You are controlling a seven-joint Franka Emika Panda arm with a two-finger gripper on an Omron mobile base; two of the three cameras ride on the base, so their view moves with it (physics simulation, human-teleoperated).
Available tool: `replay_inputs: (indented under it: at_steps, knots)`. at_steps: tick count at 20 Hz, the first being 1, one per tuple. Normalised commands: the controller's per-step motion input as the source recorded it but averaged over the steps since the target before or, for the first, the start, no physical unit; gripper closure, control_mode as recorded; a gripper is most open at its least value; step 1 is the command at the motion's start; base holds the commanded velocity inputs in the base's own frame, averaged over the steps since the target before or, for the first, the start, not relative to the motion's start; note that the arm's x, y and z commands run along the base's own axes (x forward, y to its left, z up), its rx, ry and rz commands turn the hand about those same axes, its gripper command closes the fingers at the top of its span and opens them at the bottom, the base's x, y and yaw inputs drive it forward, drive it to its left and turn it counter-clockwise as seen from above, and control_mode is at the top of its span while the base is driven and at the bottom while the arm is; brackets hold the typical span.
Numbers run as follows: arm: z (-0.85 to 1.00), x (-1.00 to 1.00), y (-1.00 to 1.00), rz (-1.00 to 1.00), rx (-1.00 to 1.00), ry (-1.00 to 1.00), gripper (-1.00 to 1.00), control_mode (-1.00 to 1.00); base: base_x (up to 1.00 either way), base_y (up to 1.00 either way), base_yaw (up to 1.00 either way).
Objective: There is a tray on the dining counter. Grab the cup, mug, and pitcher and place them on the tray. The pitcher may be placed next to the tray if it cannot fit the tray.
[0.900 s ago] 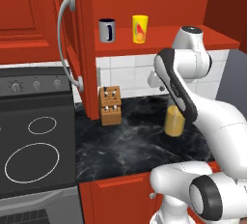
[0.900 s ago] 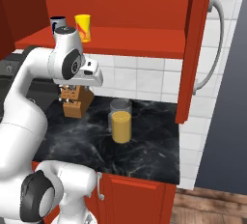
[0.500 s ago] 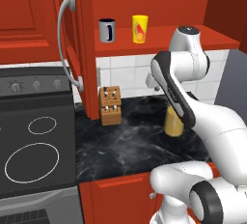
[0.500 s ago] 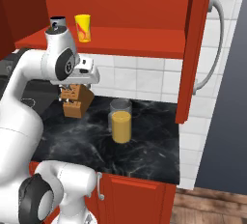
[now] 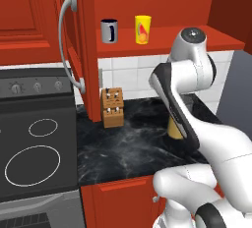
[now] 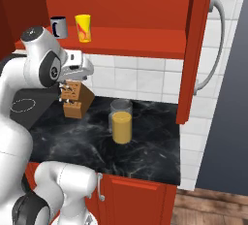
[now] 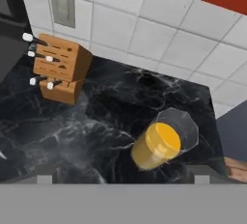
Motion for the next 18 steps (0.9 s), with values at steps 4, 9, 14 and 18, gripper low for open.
replay_inputs:
  at_steps: [4,9,14,18]
  knots:
    - [0.53,-0.01,0.00,0.00,-0.07,-0.18,-1.00,-1.00,0.00,0.00,0.00]
    - [0.57,0.00,0.07,0.03,-0.06,-0.09,-1.00,-1.00,0.00,0.00,0.00]
    - [0.48,0.00,0.06,0.09,-0.01,-0.01,-1.00,-1.00,0.00,0.00,0.00]
    - [0.42,0.02,0.04,0.08,0.00,0.00,-1.00,-1.00,0.00,0.00,0.00]
